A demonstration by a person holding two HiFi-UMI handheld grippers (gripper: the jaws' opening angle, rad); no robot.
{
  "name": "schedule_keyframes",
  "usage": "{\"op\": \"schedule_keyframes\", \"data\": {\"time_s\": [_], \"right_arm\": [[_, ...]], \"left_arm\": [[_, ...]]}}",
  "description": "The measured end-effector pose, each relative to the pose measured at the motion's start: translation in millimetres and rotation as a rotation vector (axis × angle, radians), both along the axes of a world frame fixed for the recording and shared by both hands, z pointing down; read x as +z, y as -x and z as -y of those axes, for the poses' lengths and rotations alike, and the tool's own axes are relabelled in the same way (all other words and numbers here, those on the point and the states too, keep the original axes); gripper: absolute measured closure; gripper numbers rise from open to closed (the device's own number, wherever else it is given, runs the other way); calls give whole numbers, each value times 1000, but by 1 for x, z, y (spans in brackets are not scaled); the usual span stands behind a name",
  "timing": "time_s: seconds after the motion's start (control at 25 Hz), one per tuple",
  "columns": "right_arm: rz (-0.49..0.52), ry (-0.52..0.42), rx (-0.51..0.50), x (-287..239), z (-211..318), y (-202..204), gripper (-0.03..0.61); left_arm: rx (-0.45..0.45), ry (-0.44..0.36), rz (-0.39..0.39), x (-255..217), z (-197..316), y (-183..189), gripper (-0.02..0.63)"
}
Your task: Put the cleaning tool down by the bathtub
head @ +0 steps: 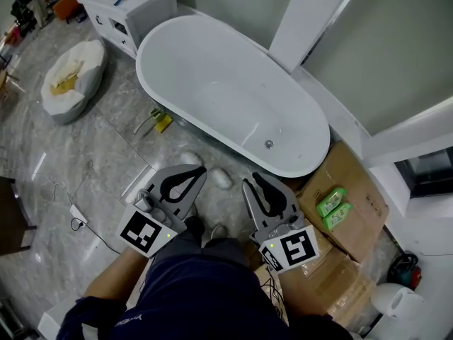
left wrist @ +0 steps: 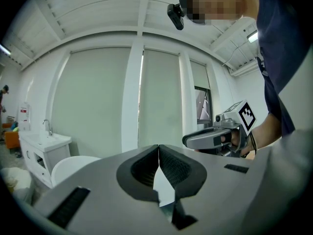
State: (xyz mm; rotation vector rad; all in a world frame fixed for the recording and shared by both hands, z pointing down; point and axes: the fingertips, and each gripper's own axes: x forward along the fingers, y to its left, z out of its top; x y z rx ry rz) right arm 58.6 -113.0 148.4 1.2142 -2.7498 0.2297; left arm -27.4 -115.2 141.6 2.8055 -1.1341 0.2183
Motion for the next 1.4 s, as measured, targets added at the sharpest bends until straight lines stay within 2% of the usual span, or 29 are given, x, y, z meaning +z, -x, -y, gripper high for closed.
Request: {"op": "schedule_keyframes", "data": {"time_s": [0.8,1.4], "right_arm": [[16,-43,-8,-15,-13,-17,560],[20,-50,-26,-15,-20,-17,574]], "left_arm": [[28,-37,10,-13,-11,-27,581],[18,-39,-2,-15,-19,-33,581]]}}
